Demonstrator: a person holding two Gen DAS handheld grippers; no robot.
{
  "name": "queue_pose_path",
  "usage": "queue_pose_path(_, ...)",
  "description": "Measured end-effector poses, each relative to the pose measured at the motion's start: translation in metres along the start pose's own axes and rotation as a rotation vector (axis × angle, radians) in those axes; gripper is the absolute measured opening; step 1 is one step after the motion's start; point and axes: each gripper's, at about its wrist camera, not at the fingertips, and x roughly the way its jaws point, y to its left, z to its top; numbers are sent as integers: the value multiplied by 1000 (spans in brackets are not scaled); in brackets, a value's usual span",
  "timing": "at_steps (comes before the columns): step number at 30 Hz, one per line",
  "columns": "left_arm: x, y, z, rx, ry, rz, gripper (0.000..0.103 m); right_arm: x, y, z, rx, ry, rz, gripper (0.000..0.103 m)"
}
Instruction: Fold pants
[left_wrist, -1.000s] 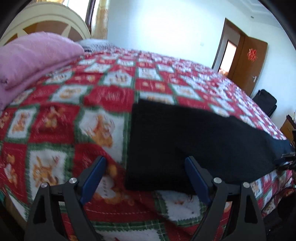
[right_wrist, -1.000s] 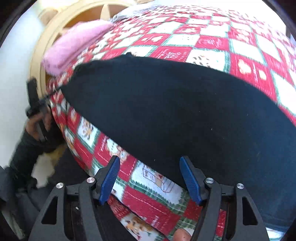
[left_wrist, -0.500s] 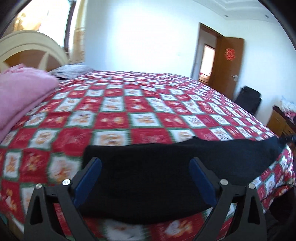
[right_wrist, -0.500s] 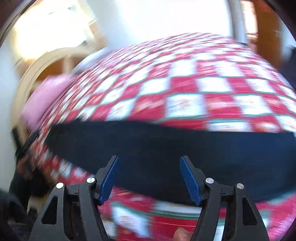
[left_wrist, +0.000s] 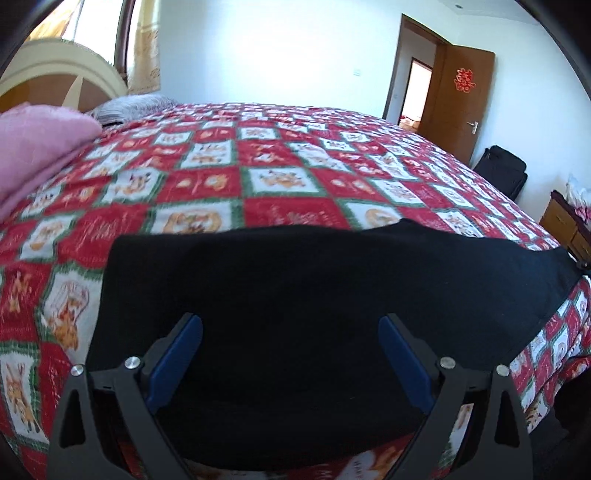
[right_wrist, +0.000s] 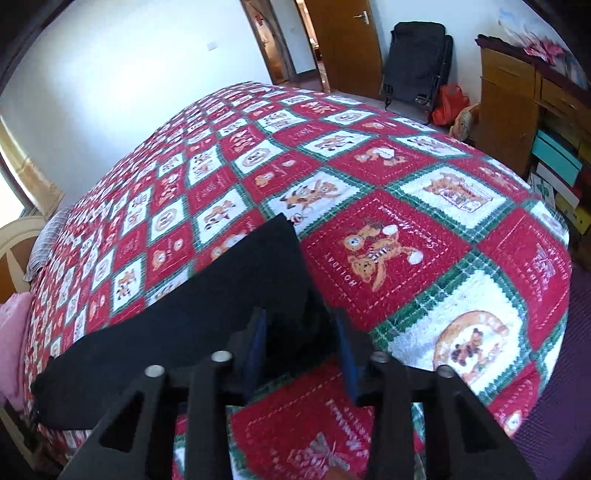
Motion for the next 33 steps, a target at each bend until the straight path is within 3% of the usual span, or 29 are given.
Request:
queue_pose_path(3,-3,0,-4,20,-6,-4,99,-9,-1,-2,17,-24,25,12)
queue_pose_path(12,-12,-8,-6,105,-39,69,99,-11,-2,-6,12,-29,13,13)
queue_pose_path(14,-25,1,-3,105,-72,111,99,-17,4,-7,4,-49,-18,19)
queue_pose_path(16,-33,17,3,84,-91,143,99,-23,12,-6,-14,-80,-22,35)
queue_pose_path(18,-34,38,11,39,-84,169,99,-27,26,-6,-39,-111,-17,44)
queue_pose_path(23,-17,88,28,-146,-45,85,97,-27,78,-9,-160,-156,30,45)
queue_pose_path(25,-6,97,30,-189,-29,32,82,-23,96,-13,-194,-147,56,45)
queue_pose_path(29,16,100,30,-238,16,-18,76,-8,124,-22,-232,-109,96,46)
queue_pose_path(32,18,89,31,-193,23,-1,75,4,141,-32,-255,-85,114,46)
queue_pose_path(33,17,85,31,-173,23,10,67,7,146,-35,-263,-78,119,46)
